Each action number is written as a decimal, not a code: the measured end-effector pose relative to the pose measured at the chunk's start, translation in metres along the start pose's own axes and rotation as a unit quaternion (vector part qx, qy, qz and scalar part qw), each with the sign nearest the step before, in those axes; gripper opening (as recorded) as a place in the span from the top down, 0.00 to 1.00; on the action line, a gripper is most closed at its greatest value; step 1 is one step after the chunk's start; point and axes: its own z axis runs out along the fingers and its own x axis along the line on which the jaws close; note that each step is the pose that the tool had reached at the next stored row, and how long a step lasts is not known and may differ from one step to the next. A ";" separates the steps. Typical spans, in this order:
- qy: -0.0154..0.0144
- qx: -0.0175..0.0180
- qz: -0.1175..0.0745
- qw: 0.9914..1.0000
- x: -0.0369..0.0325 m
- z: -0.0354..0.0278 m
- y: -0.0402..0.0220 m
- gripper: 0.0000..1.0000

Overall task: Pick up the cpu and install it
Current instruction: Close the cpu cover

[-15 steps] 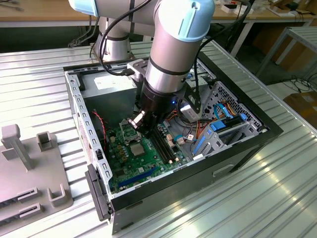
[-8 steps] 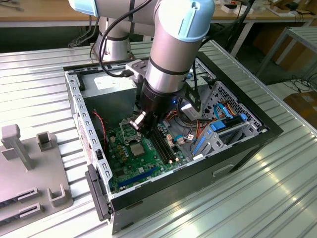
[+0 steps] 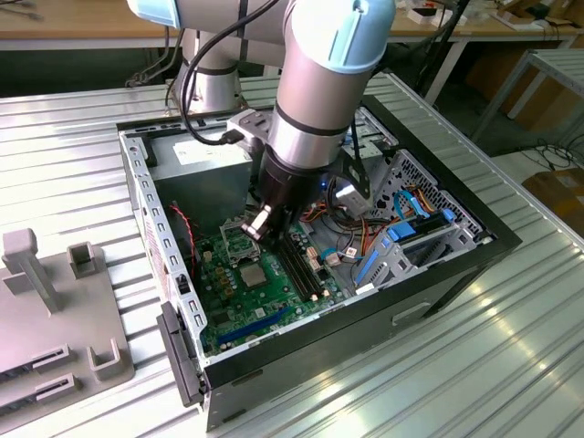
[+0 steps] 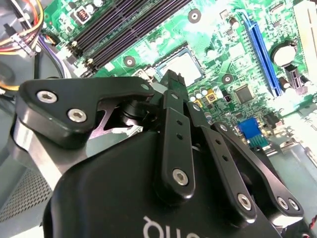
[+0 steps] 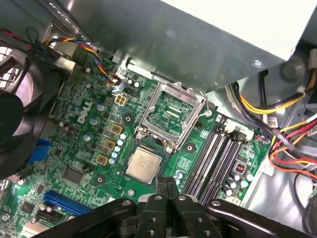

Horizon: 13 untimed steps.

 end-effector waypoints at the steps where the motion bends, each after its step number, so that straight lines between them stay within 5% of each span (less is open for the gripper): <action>1: 0.000 0.000 -0.004 1.000 -0.0005 -0.0013 0.0005 0.89; 13: 0.001 0.000 -0.024 1.000 -0.0199 -0.0026 -0.0016 0.89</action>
